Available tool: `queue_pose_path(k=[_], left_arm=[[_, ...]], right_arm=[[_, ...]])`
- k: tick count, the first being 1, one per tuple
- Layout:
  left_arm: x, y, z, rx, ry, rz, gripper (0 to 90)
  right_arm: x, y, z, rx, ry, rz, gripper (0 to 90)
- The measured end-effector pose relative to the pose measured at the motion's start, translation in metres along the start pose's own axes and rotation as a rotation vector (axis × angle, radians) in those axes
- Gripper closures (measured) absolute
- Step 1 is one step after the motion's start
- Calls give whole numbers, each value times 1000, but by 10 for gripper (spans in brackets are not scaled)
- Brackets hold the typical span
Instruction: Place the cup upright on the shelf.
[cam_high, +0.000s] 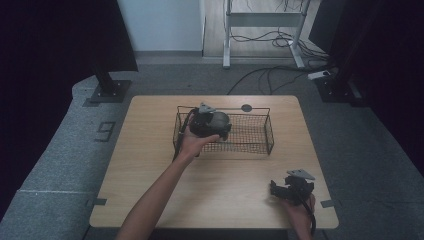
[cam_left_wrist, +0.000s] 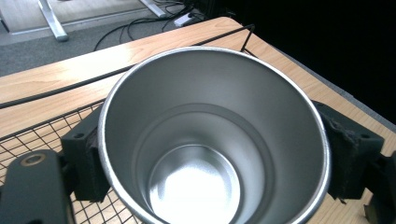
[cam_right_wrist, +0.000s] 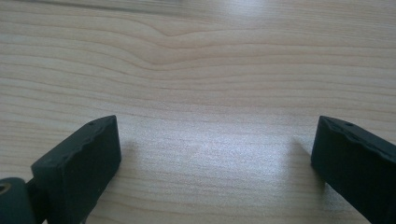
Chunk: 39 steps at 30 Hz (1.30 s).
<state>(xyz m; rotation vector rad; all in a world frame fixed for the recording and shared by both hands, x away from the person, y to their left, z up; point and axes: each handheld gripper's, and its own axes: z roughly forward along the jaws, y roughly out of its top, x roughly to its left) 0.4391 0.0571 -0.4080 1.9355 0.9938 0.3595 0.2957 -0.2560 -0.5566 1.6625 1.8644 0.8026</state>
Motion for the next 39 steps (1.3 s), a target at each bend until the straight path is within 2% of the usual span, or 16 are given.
queue_pose_path(k=[12,18,26,39], left_arm=[[6,6,13,5,12,4,147],[15,3,24,24,28,-17,147],[22,-4,39,58,45,-26,147],[31,-17,62,92,47,-56,146]], right_arm=[[0,0,0,0,0,0,14],[0,0,0,0,0,0,14],[0,0,0,0,-1,0,14],[0,0,0,0,0,0,14]])
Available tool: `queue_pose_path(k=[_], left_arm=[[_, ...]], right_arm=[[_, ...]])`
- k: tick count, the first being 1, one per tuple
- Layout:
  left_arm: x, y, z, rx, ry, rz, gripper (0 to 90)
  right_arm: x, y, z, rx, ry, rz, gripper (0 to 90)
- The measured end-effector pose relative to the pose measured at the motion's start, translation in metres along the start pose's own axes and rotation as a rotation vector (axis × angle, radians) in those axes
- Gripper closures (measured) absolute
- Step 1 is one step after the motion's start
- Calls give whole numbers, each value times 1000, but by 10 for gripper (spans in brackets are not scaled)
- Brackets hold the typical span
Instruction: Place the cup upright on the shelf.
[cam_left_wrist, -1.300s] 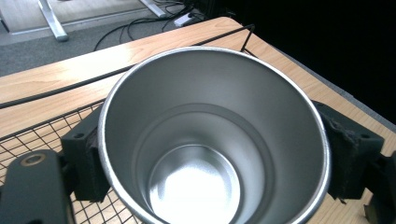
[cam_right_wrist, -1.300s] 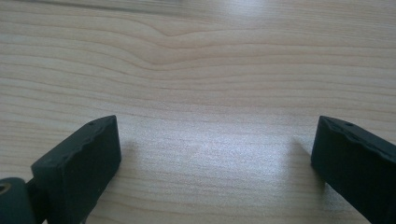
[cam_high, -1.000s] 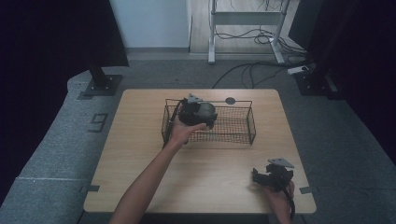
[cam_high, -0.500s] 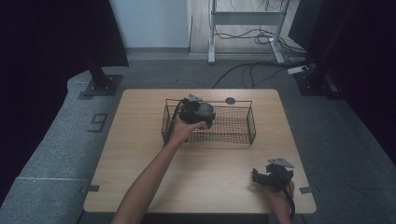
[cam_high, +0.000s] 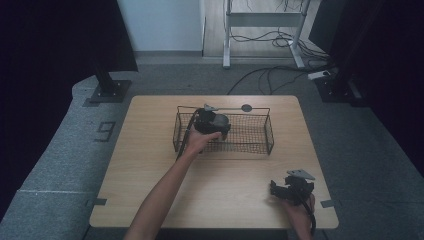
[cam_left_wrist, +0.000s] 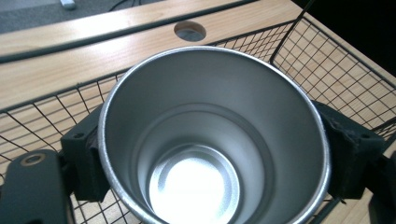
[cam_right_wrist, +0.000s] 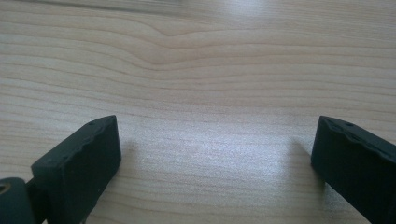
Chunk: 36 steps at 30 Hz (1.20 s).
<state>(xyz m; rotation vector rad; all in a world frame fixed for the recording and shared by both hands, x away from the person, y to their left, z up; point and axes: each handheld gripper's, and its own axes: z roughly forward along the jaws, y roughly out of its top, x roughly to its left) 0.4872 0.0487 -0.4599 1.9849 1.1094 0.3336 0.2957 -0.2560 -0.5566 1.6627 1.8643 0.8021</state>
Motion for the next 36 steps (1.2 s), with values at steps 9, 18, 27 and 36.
queue_pose_path(k=[9,18,27,36], left_arm=[[4,-5,8,4,-19,-14,146],[6,-8,15,17,-17,-38,145],[8,-11,22,62,0,-53,145],[4,-12,26,109,38,-36,142]], right_arm=[[0,0,0,0,1,-1,14],[0,0,0,0,0,0,14],[0,0,0,0,0,-1,14],[0,0,0,0,-2,-1,14]])
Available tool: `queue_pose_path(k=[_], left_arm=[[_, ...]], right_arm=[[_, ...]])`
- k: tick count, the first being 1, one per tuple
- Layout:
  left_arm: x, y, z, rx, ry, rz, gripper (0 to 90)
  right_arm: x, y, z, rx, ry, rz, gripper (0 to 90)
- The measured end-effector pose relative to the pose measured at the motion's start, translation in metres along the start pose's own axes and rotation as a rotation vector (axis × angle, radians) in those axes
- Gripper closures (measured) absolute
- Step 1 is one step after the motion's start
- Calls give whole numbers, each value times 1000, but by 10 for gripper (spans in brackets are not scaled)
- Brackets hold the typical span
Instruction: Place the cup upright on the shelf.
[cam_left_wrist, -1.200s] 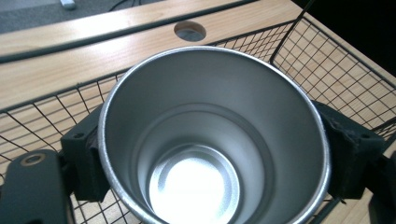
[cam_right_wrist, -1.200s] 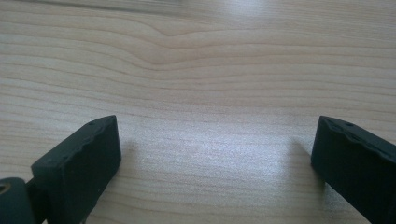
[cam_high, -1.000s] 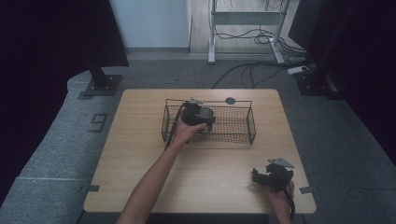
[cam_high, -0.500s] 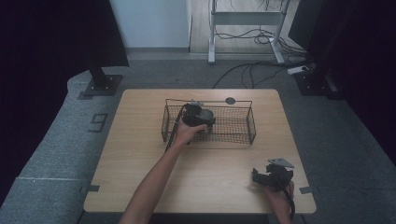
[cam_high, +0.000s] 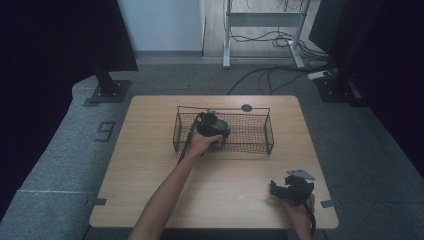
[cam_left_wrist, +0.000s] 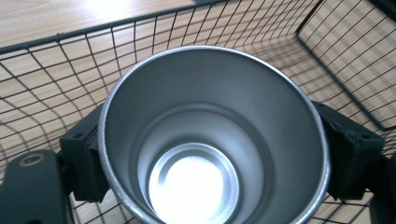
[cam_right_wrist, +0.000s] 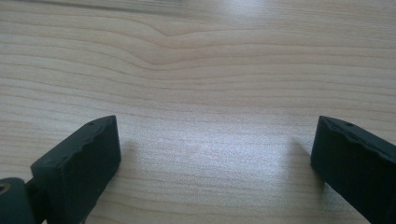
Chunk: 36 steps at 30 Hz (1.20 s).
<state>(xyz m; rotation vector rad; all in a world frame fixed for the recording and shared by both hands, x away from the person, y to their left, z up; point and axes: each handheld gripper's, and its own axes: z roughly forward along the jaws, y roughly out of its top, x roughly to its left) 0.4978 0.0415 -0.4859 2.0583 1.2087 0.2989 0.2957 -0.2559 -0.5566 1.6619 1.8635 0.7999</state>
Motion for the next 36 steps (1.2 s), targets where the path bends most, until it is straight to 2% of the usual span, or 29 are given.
queue_pose_path(k=[6,12,23,36], left_arm=[[0,0,3,36,-8,-14,138],[0,0,3,32,-9,-23,133],[-1,5,-13,-33,-33,-31,62],[-3,5,-54,-118,-63,-7,59]], right_arm=[[0,0,0,0,0,0,15],[0,0,0,0,2,0,14],[0,0,0,0,2,1,14],[0,0,0,0,2,1,14]])
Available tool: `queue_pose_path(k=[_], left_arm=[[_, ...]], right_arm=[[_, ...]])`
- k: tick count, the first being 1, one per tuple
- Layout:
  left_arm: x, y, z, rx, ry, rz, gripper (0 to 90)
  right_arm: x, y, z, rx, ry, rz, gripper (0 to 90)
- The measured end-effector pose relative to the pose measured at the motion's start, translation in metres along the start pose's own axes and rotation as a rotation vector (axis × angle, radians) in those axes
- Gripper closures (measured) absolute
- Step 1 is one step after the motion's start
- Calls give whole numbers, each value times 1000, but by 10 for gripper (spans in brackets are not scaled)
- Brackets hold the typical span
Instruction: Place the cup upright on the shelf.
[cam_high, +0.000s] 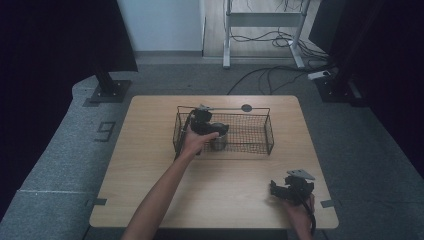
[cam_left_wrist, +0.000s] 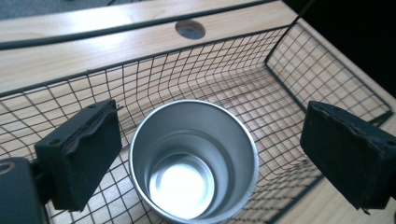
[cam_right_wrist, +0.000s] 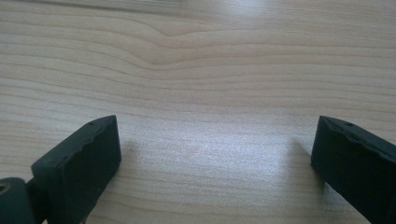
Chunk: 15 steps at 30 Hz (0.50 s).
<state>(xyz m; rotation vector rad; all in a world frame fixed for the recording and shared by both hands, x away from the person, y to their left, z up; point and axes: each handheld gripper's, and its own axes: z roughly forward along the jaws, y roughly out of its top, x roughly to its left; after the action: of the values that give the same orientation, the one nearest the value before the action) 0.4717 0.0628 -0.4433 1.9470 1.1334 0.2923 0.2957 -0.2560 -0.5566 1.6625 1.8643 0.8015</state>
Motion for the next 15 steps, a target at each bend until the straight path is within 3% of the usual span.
queue_pose_path(k=[15], left_arm=[[-14,-21,-51,-68,-77,69,69]], right_arm=[[0,0,0,0,-1,0,14]])
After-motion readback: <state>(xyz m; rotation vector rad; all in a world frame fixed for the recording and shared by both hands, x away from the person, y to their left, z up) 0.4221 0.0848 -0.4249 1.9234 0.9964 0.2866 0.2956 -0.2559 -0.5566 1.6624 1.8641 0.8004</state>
